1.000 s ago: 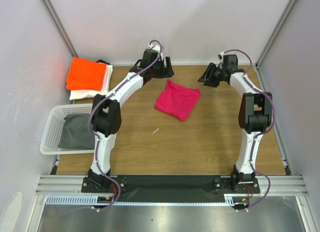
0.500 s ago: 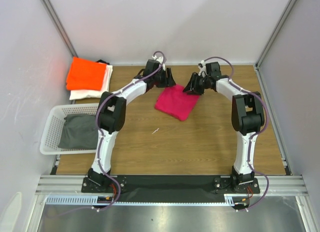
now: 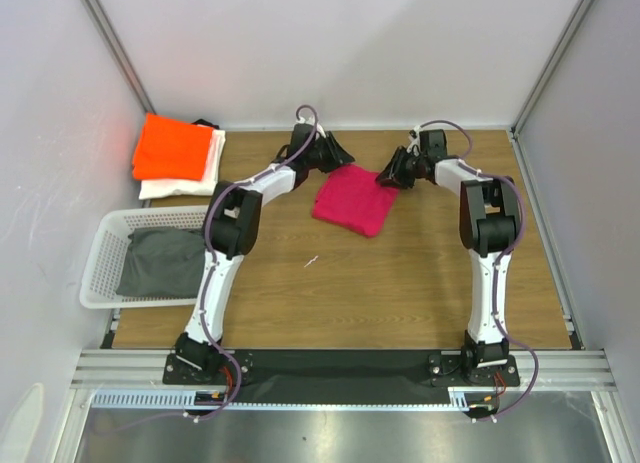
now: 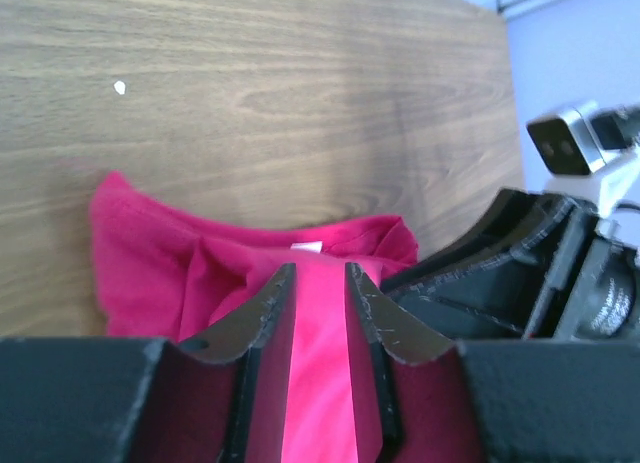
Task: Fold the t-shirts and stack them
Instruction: Fold the tshirt
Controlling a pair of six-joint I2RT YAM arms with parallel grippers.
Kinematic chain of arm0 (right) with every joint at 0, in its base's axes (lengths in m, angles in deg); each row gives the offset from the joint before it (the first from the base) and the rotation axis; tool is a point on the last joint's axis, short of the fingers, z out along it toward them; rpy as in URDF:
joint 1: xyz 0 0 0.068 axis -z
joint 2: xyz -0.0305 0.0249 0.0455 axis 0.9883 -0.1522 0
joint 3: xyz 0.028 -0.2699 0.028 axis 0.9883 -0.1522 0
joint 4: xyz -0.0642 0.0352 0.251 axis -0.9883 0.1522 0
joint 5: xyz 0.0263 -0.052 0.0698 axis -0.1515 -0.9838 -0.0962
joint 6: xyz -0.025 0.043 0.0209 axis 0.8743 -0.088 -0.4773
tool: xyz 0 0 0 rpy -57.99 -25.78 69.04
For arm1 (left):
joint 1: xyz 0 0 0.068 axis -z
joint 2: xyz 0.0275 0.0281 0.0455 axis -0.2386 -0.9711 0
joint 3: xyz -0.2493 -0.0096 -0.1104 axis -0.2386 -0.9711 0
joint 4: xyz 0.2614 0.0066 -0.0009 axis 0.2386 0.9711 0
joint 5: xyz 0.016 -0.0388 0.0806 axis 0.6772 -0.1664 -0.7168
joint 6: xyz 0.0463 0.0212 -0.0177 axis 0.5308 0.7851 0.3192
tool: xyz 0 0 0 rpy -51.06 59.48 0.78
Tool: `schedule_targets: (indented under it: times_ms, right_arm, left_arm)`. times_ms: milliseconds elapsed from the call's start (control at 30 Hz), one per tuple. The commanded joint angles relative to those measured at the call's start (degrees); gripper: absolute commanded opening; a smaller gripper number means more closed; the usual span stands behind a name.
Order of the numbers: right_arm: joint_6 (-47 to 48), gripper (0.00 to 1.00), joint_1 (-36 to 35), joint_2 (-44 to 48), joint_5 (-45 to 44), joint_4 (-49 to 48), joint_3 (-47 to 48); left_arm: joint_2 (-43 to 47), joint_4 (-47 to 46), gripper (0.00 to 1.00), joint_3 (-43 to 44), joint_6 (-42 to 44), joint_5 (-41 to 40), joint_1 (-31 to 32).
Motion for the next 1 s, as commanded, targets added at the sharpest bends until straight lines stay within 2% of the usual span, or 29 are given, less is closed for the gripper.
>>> schedule_targets:
  times_ms: [0,100,167,300,333,433,467,567,700,833,967]
  right_arm:
    - [-3.52,0.35,0.71,-1.47,-1.76,-4.94,3.83]
    - [-3.79,0.35,0.72,-2.44,-1.32,-4.68,5.76]
    - [-3.44,0.36,0.54,-2.70,-0.79,-4.15,7.52]
    - [-2.04,0.39,1.07,-2.36,0.61,0.15,12.88]
    - [-1.60,0.43,1.16,-2.09,1.14,1.11,13.93]
    - [1.04,0.52,1.51,1.15,0.19,5.94,16.14]
    - [1.39,0.53,1.51,3.34,-0.87,8.83,15.97]
    - [1.40,0.57,1.86,7.39,-4.73,12.45,11.68]
    - [0.08,0.59,2.30,14.86,-6.50,10.45,1.04]
    - [-0.27,0.59,2.12,15.67,-7.38,10.00,-5.73]
    - [-1.42,0.56,1.60,14.18,-8.78,7.72,-7.24]
  left_arm:
    - [-4.24,-5.19,0.31,5.03,-8.02,-0.71,-0.48]
    - [-5.65,-3.44,0.31,7.85,-8.03,-1.68,-0.65]
    - [-5.22,-0.37,0.32,8.65,-5.06,-4.31,-0.74]
    - [-2.76,1.66,0.40,8.47,0.49,-4.41,-2.06]
    - [-0.84,1.84,0.44,8.30,1.98,-2.84,-2.32]
    - [5.91,3.59,0.65,6.55,12.50,-2.30,-2.68]
    - [7.78,4.21,0.68,4.71,14.46,-2.30,-2.68]
    - [13.31,6.48,0.72,1.10,19.82,-4.74,-2.68]
    - [15.44,11.24,0.73,-1.98,23.44,-6.51,-2.68]
    - [16.49,14.23,0.73,-5.85,25.89,-6.78,-2.24]
    - [17.11,19.41,0.74,-9.00,27.05,-8.19,-1.71]
